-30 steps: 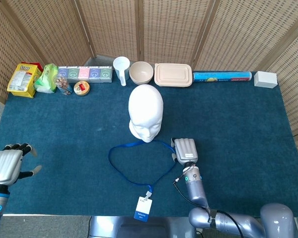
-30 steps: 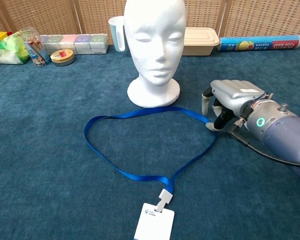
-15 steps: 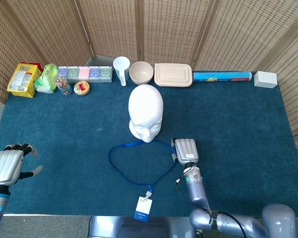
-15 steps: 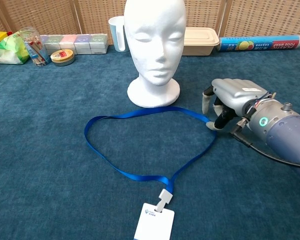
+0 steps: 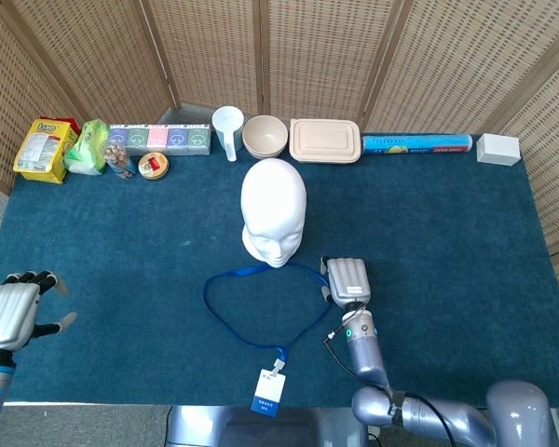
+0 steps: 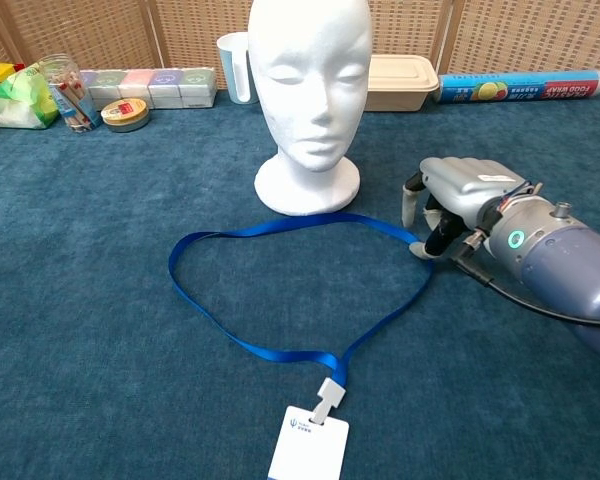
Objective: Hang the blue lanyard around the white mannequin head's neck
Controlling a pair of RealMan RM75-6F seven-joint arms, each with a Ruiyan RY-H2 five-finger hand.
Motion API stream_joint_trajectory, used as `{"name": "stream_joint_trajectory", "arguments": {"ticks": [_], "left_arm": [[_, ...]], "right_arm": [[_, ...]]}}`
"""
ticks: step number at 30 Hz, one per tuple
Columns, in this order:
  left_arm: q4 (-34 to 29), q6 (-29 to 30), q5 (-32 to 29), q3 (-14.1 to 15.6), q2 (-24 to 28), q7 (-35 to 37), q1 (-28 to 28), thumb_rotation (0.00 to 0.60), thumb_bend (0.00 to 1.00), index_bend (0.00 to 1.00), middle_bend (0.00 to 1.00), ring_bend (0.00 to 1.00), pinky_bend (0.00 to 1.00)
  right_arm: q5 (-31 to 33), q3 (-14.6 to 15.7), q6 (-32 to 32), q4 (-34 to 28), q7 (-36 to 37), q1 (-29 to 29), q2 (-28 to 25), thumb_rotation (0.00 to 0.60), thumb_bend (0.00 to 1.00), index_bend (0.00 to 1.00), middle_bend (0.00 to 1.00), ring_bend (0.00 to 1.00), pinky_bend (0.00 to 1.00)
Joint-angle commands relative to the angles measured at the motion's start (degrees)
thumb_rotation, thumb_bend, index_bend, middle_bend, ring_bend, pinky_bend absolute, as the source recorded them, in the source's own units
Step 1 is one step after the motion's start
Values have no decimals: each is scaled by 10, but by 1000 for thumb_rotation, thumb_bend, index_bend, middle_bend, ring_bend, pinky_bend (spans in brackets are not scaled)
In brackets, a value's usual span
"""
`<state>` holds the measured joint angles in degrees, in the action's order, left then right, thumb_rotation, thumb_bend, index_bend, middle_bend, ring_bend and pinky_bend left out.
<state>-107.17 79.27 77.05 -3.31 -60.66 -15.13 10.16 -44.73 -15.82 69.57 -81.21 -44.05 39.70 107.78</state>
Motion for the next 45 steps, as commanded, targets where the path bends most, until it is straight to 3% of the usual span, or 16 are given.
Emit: {"name": "stream_joint_trajectory", "arguments": {"ticks": [1,9,20,45], "left_arm": [[1,0,0,1,0,1,-1,568,187,518,462,405,324],[4,2,1,1,0,5,-2,569,187,518,462,405,324],[8,3,2,1,-2,9,-4,570,187,518,462,405,324],[13,-2,-1,1,-4,7,-3,569,187,518,462,404,313]], "right_arm": [[2,0,-1,4,-1,1,2,594,342,437,798,992,1000],[11,-2,-5,17,-6,4,6,596,344,447,798,994,1000],[14,-4,-6,23,-6,8,11,598,392,543,798,1000,1000],[10,2,-1,21,-17,11,11,597,472,581,798,1000,1000]]}}
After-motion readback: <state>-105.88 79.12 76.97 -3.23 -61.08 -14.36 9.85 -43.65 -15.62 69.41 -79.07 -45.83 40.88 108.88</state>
